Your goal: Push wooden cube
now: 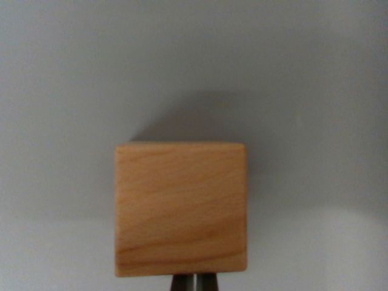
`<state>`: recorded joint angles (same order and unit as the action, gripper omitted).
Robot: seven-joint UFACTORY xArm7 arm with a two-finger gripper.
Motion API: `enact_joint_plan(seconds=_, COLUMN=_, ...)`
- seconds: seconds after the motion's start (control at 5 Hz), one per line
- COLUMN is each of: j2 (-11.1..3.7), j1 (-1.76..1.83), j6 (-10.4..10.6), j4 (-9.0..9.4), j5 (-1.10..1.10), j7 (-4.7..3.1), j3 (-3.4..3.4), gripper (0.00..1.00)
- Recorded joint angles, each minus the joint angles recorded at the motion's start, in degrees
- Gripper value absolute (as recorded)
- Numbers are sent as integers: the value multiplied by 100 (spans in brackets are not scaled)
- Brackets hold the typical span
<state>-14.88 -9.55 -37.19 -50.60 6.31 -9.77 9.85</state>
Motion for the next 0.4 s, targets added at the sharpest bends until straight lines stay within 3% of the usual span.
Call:
enact_joint_plan(seconds=0.2, j2=-170, j1=26, j6=-58, j4=-223, j5=-62, j7=7, j3=-34, gripper=100)
enact_joint_plan(seconds=0.4, j2=-170, j1=26, j6=-58, j4=-223, j5=-62, j7=7, j3=-34, gripper=100)
